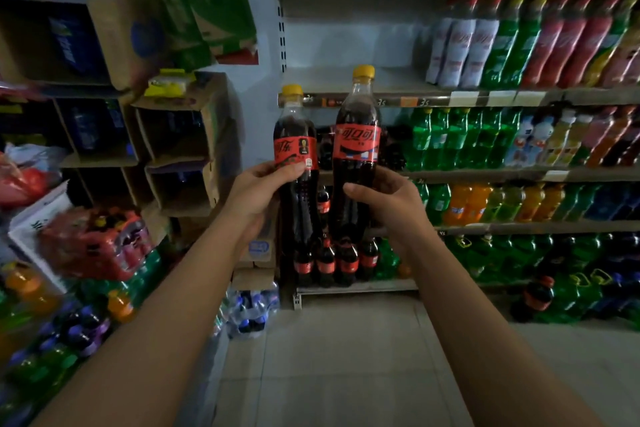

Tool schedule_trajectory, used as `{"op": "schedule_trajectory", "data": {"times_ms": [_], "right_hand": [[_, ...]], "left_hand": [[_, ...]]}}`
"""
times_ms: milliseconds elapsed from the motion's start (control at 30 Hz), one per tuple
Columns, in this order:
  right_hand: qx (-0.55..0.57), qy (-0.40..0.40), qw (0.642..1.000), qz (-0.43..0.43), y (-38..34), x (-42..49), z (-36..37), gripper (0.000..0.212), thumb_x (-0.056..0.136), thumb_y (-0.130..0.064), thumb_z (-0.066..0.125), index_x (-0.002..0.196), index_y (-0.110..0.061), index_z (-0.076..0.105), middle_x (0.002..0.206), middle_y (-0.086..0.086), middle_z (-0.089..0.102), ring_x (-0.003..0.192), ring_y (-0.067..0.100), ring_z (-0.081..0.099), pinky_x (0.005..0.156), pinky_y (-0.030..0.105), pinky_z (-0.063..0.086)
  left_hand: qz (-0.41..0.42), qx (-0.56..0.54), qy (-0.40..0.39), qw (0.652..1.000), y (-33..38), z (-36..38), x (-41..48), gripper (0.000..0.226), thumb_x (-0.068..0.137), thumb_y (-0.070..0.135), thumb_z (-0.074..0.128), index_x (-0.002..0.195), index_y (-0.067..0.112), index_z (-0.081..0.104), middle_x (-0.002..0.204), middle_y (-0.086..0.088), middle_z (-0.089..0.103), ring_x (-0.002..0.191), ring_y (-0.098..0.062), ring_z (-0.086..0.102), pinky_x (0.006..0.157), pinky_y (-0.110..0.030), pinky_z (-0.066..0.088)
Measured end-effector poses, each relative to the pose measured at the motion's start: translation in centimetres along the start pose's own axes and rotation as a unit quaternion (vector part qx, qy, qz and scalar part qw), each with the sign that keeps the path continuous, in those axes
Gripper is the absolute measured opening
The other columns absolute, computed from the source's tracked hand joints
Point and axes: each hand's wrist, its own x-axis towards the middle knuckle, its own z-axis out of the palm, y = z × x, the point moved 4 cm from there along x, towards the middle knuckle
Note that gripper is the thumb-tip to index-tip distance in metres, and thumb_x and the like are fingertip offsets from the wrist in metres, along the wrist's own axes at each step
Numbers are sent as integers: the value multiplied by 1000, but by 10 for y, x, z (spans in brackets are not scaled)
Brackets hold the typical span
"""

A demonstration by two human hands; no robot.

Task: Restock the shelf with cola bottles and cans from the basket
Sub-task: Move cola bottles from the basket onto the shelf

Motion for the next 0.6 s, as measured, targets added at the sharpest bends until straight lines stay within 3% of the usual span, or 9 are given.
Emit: {"op": "schedule_trajectory", "data": {"times_ms": [133,300,467,600], "right_hand": [[8,16,1000,-8,7,77,8,43,73,-12,82,113,-16,66,103,0,75,94,15,72,82,34,58],[24,20,999,-14,7,171,16,42,75,-9,80,114,-13,66,105,4,75,96,22,72,85,41,58],[5,14,999,-39,2,255,14,40,75,-12,80,112,-13,68,107,4,74,101,23,71,91,45,54],[17,10,999,-46,1,320,5,40,75,-11,80,113,-12,67,106,6,74,99,25,71,92,48,54]], "left_hand": [[0,0,-10,1000,-3,-8,84,31,68,21,79,96,10,72,87,-6,76,85,-20,72,80,-34,54],[14,14,-34,999,12,-9,181,38,72,20,77,107,5,69,96,-9,74,93,-22,70,82,-29,52],[32,14,-50,998,27,-3,271,39,69,23,82,103,7,71,104,-13,73,100,-27,69,97,-40,50],[49,27,-61,997,39,12,333,33,76,21,74,105,7,69,104,-12,73,98,-24,70,91,-36,53]]}}
